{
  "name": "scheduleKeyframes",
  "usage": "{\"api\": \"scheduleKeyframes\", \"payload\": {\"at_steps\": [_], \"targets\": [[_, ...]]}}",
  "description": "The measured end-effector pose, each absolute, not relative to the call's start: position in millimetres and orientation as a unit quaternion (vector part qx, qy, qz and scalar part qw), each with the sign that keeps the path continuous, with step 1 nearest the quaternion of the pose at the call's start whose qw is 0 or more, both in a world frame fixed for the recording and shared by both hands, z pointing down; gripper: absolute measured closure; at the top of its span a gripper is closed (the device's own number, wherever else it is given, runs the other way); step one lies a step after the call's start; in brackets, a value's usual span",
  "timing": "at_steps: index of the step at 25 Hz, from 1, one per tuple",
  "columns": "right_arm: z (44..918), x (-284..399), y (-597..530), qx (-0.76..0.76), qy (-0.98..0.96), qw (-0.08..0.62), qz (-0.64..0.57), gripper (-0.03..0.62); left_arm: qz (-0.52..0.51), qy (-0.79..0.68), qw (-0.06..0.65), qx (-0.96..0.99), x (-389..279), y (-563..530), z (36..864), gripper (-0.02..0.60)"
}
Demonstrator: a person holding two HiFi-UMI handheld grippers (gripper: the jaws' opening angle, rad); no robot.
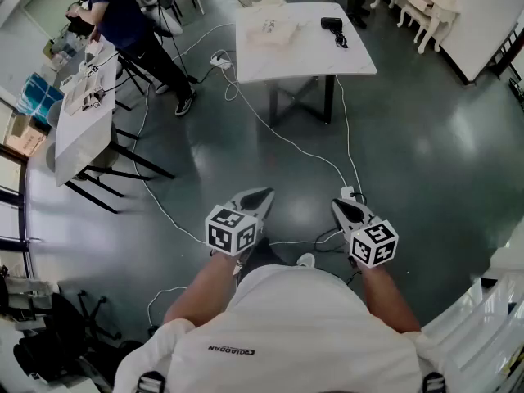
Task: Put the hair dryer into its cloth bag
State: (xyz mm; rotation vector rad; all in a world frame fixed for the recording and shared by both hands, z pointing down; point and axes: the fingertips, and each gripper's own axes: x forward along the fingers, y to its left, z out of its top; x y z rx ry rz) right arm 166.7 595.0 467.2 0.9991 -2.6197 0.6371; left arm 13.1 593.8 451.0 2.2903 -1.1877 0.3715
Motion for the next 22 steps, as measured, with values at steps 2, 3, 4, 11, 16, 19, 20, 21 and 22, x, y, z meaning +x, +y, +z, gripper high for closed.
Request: {"api": "scheduleKeyframes", "payload": {"at_steps": [2,3,4,11,16,19,20,21,22], "targets": [[469.1,162.2,590.4,0.342,-0.903,0.133,0.222,0.572,0.139,-0.439,0.263,0.848,10.0,588.5,451.6,0.549],[470.2,159.6,588.0,0.340,-0.904,0.133,0.223,0.572,0.140,-0.439,0.263,0.848,8.3,585.5,452.1,0.549],[471.4,157.0,585.4,0.338,-0.904,0.134,0.224,0.572,0.142,-0.439,0.263,0.848,6.3,582.4,453.0,0.549],[468.7,138.2,553.1,0.344,-0.903,0.122,0.229,0.572,0.148,-0.433,0.266,0.849,-13.0,551.6,453.9,0.549],[458.7,112.0,523.6,0.337,-0.910,0.107,0.218,0.571,0.150,-0.424,0.269,0.852,-28.5,520.4,454.0,0.549],[457.7,87.9,500.7,0.337,-0.911,0.125,0.205,0.571,0.149,-0.419,0.267,0.855,-46.9,495.6,450.3,0.549],[457.1,79.6,492.5,0.337,-0.910,0.128,0.204,0.571,0.149,-0.417,0.266,0.856,-54.3,486.9,448.5,0.549],[455.8,71.6,484.1,0.336,-0.910,0.130,0.205,0.571,0.149,-0.415,0.264,0.858,-61.8,478.1,446.6,0.549],[453.6,63.8,475.1,0.337,-0.909,0.130,0.206,0.571,0.149,-0.413,0.262,0.860,-69.4,469.0,444.3,0.549]]}}
